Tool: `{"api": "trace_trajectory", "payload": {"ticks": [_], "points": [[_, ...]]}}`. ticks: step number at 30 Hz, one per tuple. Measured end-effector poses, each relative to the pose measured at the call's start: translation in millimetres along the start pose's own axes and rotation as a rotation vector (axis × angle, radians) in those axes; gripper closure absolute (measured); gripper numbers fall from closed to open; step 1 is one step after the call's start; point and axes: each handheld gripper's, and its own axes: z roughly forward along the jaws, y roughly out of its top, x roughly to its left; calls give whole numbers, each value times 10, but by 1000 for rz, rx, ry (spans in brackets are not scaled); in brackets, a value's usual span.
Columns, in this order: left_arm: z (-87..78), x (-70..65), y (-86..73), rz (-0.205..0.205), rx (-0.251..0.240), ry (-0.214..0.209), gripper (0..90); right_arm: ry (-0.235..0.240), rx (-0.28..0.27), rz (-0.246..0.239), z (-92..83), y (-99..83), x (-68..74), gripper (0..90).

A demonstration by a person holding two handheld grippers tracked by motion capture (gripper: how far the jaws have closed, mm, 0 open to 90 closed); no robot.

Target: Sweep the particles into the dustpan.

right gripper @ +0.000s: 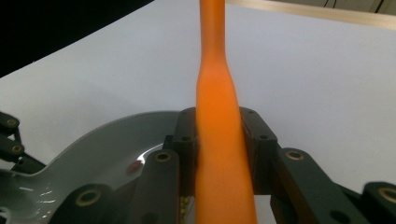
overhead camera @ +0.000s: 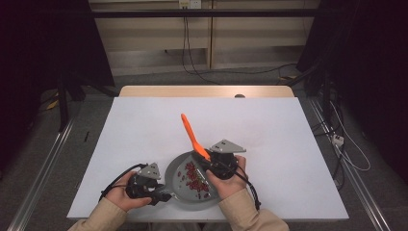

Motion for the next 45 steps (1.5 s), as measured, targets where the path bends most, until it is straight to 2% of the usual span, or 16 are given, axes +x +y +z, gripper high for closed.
{"api": "trace_trajectory", "payload": {"ticks": [2, 7, 10, 13, 16, 18, 22, 23, 24, 26, 27, 30, 32, 35, 38, 45], "points": [[2, 1, -1, 0, 0, 1, 625, -10, -8, 11, -43, 48, -77, 711], [4, 6, -2, 7, -2, 0, 625, -69, -3, -17, -88, 87, -242, 712], [4, 5, -2, 6, -2, 0, 625, -112, 20, -25, -54, 23, -366, 711], [6, 8, -2, -4, -3, -9, 625, -155, 49, -57, 0, -67, -423, 711], [4, 3, 5, -2, 6, 9, 625, -152, 33, -64, 32, -131, -372, 712], [5, 1, 7, -3, 6, 11, 625, -135, 36, -66, 53, -151, -260, 708], [6, 5, 4, -2, 3, 3, 625, -131, 21, -69, 71, -177, -86, 708], [4, 1, 5, -2, 4, 11, 625, -105, 15, -47, 73, -176, -62, 708], [5, 4, 4, -3, 2, 3, 625, -99, 8, -41, 74, -175, -33, 708], [4, 7, 2, -2, -2, 0, 625, -90, 1, -66, 74, -160, 23, 709], [4, 4, -1, -5, 0, 1, 625, -76, -11, -54, 63, -146, 35, 710], [11, 6, -8, -7, -10, -2, 625, -17, -27, 0, 46, -105, 41, 711], [5, 9, -9, 3, -7, 1, 626, -23, -35, -19, 34, -83, 51, 711], [8, 6, -19, -4, -18, 3, 626, -4, -51, 19, 15, -60, -9, 711], [0, 8, -27, 0, -21, 7, 627, -26, -57, 8, -26, -29, -65, 711], [-5, 1, -61, -1, -79, 8, 628, -65, -54, 14, -87, -29, -237, 711]]}}
